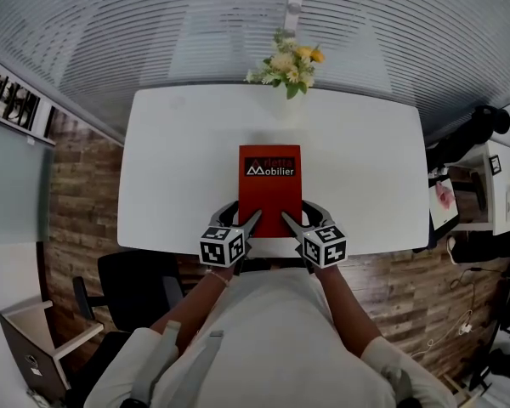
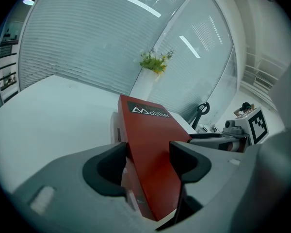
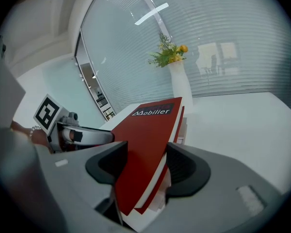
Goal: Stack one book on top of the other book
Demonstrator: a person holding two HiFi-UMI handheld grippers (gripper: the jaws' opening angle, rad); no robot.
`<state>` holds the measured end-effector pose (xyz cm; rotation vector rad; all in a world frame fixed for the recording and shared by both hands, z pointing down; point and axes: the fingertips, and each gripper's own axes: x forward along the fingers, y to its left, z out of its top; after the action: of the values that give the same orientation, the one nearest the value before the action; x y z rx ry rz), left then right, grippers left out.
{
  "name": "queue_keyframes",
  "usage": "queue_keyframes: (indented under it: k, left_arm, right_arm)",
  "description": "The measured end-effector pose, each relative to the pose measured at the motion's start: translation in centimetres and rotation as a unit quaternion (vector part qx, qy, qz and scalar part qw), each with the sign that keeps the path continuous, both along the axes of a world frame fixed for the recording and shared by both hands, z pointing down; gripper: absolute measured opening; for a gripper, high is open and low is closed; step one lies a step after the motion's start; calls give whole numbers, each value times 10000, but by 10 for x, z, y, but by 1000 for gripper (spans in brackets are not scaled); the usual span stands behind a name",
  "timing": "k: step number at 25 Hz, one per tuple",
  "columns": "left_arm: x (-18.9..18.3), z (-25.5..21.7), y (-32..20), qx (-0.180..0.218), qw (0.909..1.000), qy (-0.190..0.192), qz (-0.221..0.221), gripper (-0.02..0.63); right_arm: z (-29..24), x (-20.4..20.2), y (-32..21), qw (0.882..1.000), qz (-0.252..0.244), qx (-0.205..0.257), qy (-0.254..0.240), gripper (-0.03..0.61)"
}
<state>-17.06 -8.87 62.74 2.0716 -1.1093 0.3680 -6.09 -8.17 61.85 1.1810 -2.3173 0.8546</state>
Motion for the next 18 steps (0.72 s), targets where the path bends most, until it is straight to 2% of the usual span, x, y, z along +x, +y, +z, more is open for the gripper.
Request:
queue_keyframes:
  k: [18]
  left_arm:
    - [3, 39, -2, -385, 9991, -155, 92, 287]
  right_arm:
    - [41, 2, -2, 9990, -2, -443, 42, 245]
